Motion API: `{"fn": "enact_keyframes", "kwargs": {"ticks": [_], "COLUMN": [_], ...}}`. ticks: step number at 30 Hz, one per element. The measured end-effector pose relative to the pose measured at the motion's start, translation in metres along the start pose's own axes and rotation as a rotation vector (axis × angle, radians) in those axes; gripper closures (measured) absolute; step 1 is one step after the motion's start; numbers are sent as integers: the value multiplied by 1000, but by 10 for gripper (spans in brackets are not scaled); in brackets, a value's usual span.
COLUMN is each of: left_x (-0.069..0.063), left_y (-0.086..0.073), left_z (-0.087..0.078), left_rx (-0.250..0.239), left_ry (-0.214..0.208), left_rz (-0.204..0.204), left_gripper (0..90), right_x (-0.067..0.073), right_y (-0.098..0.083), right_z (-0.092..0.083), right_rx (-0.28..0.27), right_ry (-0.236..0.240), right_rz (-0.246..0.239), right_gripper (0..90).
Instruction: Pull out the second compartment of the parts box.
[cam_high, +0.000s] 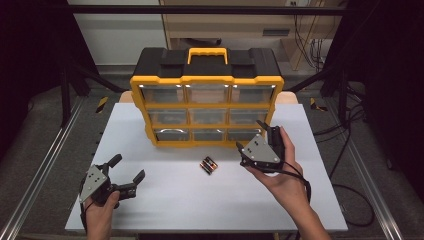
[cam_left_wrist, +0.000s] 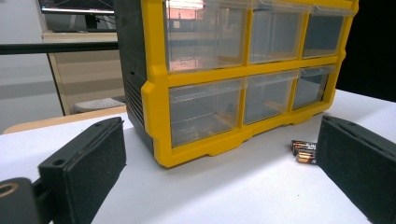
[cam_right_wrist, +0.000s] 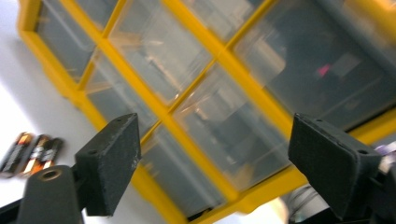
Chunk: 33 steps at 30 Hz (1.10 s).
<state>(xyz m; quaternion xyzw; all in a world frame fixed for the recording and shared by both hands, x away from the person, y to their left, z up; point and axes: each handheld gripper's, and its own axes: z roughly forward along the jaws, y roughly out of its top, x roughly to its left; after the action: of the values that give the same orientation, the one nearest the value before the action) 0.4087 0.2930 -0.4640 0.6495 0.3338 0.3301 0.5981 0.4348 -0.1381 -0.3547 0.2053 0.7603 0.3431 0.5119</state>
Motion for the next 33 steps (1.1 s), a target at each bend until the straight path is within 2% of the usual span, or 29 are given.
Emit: {"fn": "enact_keyframes", "kwargs": {"ticks": [3, 4, 5, 7, 9, 13, 16, 17, 20, 21, 22, 24, 25, 26, 28, 29, 30, 31, 33], "left_x": [-1, -1, -1, -2, -2, -2, -5, -6, -6, -6, -5, -4, -4, -3, -3, -3, -3, -3, -2], "left_y": [0, 0, 0, 0, 0, 2, 2, 1, 1, 1, 0, 0, -1, -1, -1, -1, 0, 0, 0], "left_z": [0, 0, 0, 1, 2, 2, 2, 2, 2, 2, 3, 4, 4, 4, 4, 4, 4, 4, 3], "left_rx": [-4, 1, 2, 2, 8, 6, 14, 21, 20, 18, 20, 22, 25, 25, 24, 24, 23, 23, 20], "left_ry": [-2, -3, -5, -9, -13, -15, -21, -22, -25, -24, -25, -26, -26, -25, -26, -26, -26, -26, -25], "left_rz": [-2, 2, 3, 2, 7, 13, 26, 30, 26, 24, 21, 19, 17, 15, 14, 14, 15, 15, 13], "left_gripper": [17, 17, 17, 18, 19, 20, 20, 21, 21, 21, 21, 21, 22, 22, 23, 24, 25, 25, 25], "right_x": [-2, -2, -3, -3, -5, -7, -5, -1, 2, 6, 7, 8, 9, 9, 10, 11, 12, 12, 15], "right_y": [13, 13, 21, 24, 34, 43, 47, 51, 57, 64, 68, 70, 78, 81, 83, 87, 89, 89, 92], "right_z": [3, 3, 5, 6, 9, 15, 21, 25, 29, 34, 36, 38, 43, 46, 48, 54, 57, 57, 64], "right_rx": [-1, -1, -9, -14, -24, -32, -24, -19, -16, -12, -15, -17, -16, -20, -17, -11, -7, -7, 6], "right_ry": [-42, -42, -65, -77, -115, -158, -164, -173, -180, -203, -216, -226, -258, -271, -282, -299, -306, -306, -326], "right_rz": [-53, -53, -87, -101, -147, -186, -209, -244, -273, -318, -339, -353, -403, -429, -447, -488, -508, -508, -543], "right_gripper": [220, 220, 239, 249, 286, 350, 376, 398, 417, 437, 450, 459, 490, 505, 519, 554, 563, 563, 602]}}
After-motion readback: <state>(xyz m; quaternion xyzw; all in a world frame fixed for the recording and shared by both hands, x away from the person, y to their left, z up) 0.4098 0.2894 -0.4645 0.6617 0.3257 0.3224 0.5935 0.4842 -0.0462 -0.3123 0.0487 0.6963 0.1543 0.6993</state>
